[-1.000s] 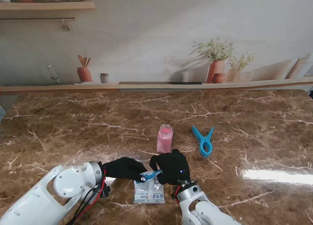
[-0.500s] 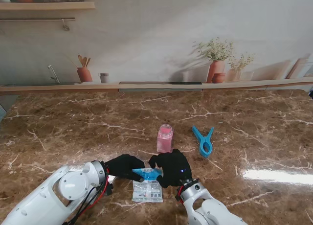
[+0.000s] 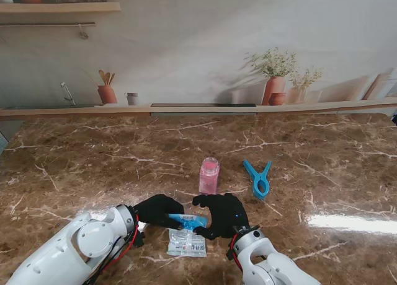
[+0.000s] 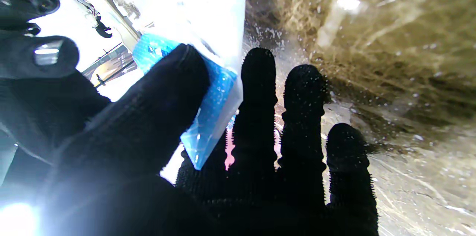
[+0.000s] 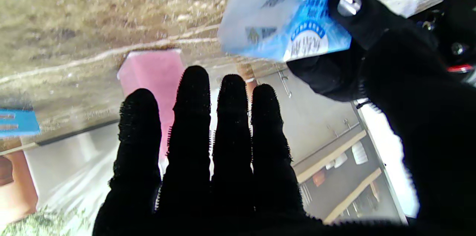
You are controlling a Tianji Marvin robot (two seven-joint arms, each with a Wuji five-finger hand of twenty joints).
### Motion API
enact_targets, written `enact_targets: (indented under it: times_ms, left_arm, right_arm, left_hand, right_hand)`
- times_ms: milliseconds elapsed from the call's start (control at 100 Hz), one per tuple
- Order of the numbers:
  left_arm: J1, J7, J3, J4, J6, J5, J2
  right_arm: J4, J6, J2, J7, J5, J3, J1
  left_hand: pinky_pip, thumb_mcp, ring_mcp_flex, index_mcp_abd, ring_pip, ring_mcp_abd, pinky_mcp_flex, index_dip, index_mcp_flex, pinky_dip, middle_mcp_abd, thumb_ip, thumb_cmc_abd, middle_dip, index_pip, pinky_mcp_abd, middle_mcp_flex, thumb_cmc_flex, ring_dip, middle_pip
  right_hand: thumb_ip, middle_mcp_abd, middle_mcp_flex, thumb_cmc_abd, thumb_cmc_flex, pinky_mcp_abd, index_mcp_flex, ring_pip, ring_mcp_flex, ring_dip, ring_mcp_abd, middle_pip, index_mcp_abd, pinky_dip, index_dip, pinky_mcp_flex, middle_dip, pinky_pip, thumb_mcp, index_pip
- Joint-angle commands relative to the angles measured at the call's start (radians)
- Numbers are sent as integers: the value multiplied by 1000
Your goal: Fill the seasoning bottle
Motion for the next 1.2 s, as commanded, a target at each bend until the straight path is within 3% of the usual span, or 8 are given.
enact_targets:
  times_ms: [0,150,200,250,840,980,1060,1190]
  left_arm:
    - [3,11,5,18,-14,9,-4]
    - [-2,34,8,36,-40,11,-9]
    - [-4,35,8,38,-40,8,-10]
    - [-5,34,9,39,-38,10,-9]
    - [28,200,-5,38,-14,99,-40]
    - [31,206,-3,13,15,158,-34]
    - [32,201,-2,2,30,179,-30]
    - [32,194,2,-8,45,209,-24]
  right_arm:
    - [47,1,-11,22,22,-12,18]
    - [127,16,-30,-16,84,-60,70]
    - [153,11,-38,-38,99,-72,83]
    - [179,7,-45,-78,100,-83,95]
    - [240,26,-28,-145,-33,-124,143]
    - [206,35,-19,-85,-33,-108,126]
    - [169,39,-9,-58,-59,-77,98]
    - [81,70,-2,-43,-98,8,21]
  left_hand:
    - [11,38,20,-127,-20,63,-16,-15,57,5,-43,-22,-25,-12,50,21,67,28,-26,-11]
    - [10,54,24,-137,-17,61,-17,-39,65,7,-52,-23,-35,-12,59,19,83,18,-25,-36]
    - [9,61,23,-135,-16,63,-19,-48,64,9,-50,-26,-35,-7,66,20,85,14,-24,-47]
    - [9,60,24,-124,-17,61,-19,-50,62,9,-49,-27,-32,-5,65,20,85,14,-24,-46]
    - [55,112,93,-64,37,82,33,-90,84,23,-7,-33,-30,-66,48,108,80,-1,-15,38]
    - [70,110,122,-64,48,68,52,-55,85,19,-6,-38,-33,-69,60,88,101,-4,-19,46]
    - [70,108,129,-59,48,62,53,-47,87,13,-8,-39,-34,-68,51,78,103,-5,-23,45]
    - [68,106,137,-50,51,62,52,-49,97,7,-8,-39,-41,-63,40,69,110,-5,-26,41]
  right_hand:
    - [30,-7,68,6,-16,8,55,29,72,11,-2,27,-24,19,5,40,-7,60,1,52]
    - [43,-28,243,-12,110,14,202,158,208,64,-23,109,-81,2,52,124,46,186,41,187]
    - [-92,-43,334,-39,237,12,195,241,270,90,-35,129,-154,-23,-128,166,154,256,29,450]
    - [-87,-60,422,4,302,4,254,327,331,124,-48,171,-213,-17,-168,209,198,308,62,570]
    - [-44,-38,552,-89,376,-9,398,470,418,189,-31,247,-304,-61,-270,272,217,393,167,639]
    - [-87,-45,382,-68,269,-10,213,312,260,143,-46,107,-185,-77,-268,150,244,287,74,490]
    - [47,-44,257,-18,133,-16,206,195,166,92,-46,50,-116,-76,-58,85,116,211,67,146]
    - [54,-38,170,6,58,-19,135,115,96,57,-38,16,-100,-87,-58,32,70,143,22,82]
